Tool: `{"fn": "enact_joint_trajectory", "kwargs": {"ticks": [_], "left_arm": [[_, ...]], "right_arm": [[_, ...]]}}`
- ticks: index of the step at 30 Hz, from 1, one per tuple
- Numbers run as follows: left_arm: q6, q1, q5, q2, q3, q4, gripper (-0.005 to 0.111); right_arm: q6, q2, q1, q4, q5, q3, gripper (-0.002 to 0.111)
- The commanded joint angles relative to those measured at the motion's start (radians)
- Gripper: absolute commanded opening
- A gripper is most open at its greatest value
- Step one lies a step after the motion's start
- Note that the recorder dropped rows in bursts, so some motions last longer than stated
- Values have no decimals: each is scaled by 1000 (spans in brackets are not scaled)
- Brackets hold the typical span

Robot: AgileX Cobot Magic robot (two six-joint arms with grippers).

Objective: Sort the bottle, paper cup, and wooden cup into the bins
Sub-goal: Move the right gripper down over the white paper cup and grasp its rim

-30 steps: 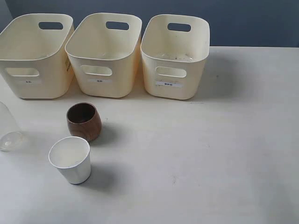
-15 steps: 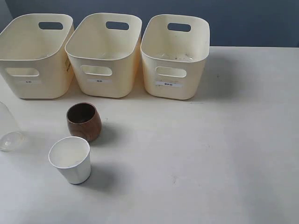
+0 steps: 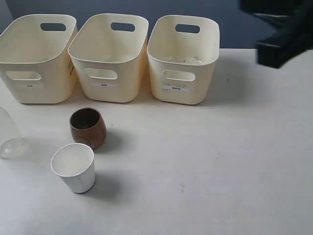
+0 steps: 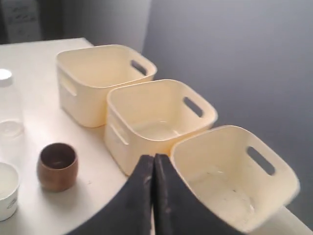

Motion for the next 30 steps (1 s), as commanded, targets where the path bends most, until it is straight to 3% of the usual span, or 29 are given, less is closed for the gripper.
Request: {"fn": "enact_joint_trajectory", "kwargs": {"ticks": [1, 12, 25, 27, 30], "left_arm": [[-3, -3, -14, 3, -1, 2, 0], [-3, -3, -14, 3, -1, 2, 0], [-3, -3, -14, 3, -1, 2, 0], [-3, -3, -14, 3, -1, 2, 0], [-3, -3, -14, 3, -1, 2, 0]], "right_arm": [[-128, 225, 147, 16, 18, -120, -1], [-163, 630, 358, -56, 162, -357, -1], [-163, 830, 429, -45, 152, -368, -1], [-163, 845, 429, -43, 152, -368, 4], [-163, 867, 429, -21, 145, -368, 22]]}}
